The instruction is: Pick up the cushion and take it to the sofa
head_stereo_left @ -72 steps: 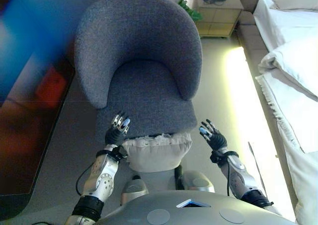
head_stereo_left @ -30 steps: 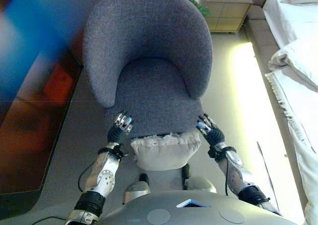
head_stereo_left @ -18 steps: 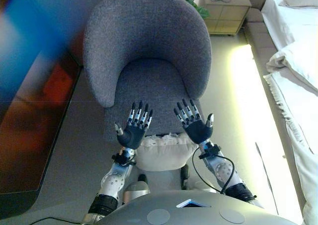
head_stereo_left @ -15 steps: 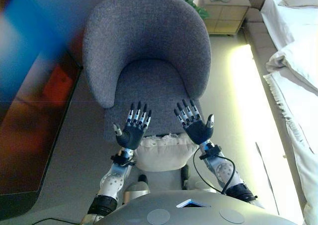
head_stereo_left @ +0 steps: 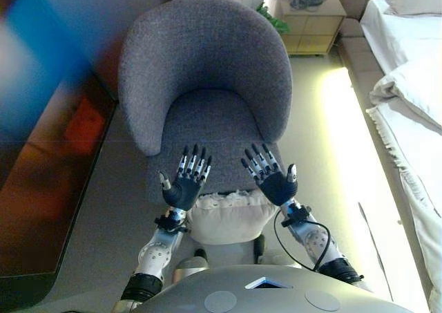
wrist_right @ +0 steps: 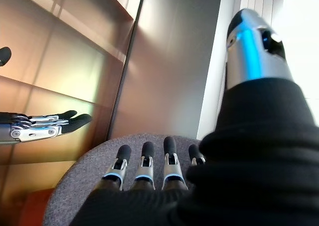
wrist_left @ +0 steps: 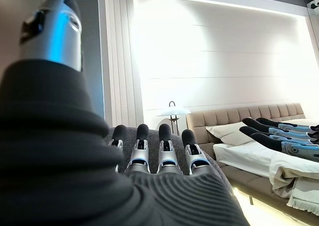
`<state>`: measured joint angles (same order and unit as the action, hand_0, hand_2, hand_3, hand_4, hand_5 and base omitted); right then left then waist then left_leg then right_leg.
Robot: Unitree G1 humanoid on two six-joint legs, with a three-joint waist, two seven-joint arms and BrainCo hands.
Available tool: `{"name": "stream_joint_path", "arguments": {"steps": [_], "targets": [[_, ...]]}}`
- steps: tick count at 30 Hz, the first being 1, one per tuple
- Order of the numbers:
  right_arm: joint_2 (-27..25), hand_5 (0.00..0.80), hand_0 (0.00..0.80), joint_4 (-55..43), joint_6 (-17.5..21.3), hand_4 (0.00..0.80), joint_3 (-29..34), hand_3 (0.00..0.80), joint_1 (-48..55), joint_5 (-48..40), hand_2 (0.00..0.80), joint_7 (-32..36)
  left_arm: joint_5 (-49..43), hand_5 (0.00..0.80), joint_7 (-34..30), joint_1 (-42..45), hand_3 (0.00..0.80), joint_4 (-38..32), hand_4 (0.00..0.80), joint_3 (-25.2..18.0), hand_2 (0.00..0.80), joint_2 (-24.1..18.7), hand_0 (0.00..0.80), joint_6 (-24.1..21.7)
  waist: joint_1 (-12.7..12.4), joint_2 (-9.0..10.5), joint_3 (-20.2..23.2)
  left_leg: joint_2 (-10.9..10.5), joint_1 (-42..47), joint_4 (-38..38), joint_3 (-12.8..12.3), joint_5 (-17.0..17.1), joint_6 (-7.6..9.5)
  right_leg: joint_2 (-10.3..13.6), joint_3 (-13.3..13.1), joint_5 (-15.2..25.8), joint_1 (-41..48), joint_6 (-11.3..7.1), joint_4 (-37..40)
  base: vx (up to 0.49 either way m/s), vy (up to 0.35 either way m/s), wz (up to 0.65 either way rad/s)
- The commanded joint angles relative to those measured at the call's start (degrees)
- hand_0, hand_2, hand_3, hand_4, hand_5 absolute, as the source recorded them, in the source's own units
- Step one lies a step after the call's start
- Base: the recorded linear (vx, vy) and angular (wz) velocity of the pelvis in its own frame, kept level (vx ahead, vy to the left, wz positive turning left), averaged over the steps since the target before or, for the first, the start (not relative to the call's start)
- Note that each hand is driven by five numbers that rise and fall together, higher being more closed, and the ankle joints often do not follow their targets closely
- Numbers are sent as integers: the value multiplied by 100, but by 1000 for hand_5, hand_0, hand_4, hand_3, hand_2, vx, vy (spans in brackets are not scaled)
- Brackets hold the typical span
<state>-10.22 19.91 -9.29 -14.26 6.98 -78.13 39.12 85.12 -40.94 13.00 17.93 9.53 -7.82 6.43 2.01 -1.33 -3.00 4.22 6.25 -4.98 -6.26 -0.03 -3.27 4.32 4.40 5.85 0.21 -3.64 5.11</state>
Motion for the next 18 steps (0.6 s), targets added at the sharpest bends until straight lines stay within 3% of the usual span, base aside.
{"name": "stream_joint_path", "arguments": {"steps": [1, 5, 6, 7, 9, 12, 18], "targets": [[105, 0, 0, -350, 164, 0, 22, 0, -147, 384, 0, -174, -368, 0, 194, -149, 0, -137, 0, 1, 0, -179, 0, -331, -78, 224, -89, -94, -357, 197, -94, 193, 112, 131, 135, -180, 239, -146, -204, 41, 18, 0], [-284, 0, 0, -125, 1246, 0, -80, 0, -199, 3001, 0, -1956, -2164, 0, 1788, -243, 0, -25, 0, 52, 0, -569, 0, -1496, -70, 251, -120, -63, -396, 305, -91, 198, 104, 170, 192, -284, 209, -133, -425, 47, 18, 0], [-382, 0, 0, -105, 1384, 0, -89, 0, -211, 3364, 0, -2163, -2437, 0, 2108, -262, 0, 3, 0, 39, 0, -639, 0, -1607, -64, 254, -143, -58, -422, 344, -88, 199, 109, 173, 190, -306, 176, -128, -498, -6, 36, 1], [-526, 0, 0, -107, 1601, 0, -106, 0, -213, 3987, 0, -2615, -3282, 0, 2849, -314, 0, 31, 0, -20, 0, -744, 0, -1881, -53, 262, -202, -54, -491, 436, -86, 199, 125, 182, 185, -339, 94, -121, -635, -33, 35, 1], [-743, 0, 0, -185, 1727, 0, -98, 0, -250, 4354, 0, -3179, -4531, 0, 3719, -457, 0, 124, 0, -105, 0, -1007, 0, -2051, -53, 296, -339, -68, -633, 654, -84, 179, 149, 217, 203, -365, -17, -116, -813, -37, 34, 3], [-788, 0, 0, -24, 1724, 0, -32, 0, -286, 4555, 0, -3427, -5170, 0, 4148, -544, 0, 286, 0, -30, 0, -1169, 0, -2024, -65, 316, -465, -105, -687, 812, -108, 122, 173, 281, 235, -373, 1, -139, -868, 12, 39, 5], [-680, 0, 0, 868, 1889, 0, 52, 0, -492, 4864, 0, -3826, -5414, 0, 4212, -672, 0, 877, 0, 167, 0, -1068, 0, -2049, -138, 286, -682, -165, -928, 1152, -242, -23, 199, 495, 356, -385, -91, -239, -1001, 6, 50, 2]]}}
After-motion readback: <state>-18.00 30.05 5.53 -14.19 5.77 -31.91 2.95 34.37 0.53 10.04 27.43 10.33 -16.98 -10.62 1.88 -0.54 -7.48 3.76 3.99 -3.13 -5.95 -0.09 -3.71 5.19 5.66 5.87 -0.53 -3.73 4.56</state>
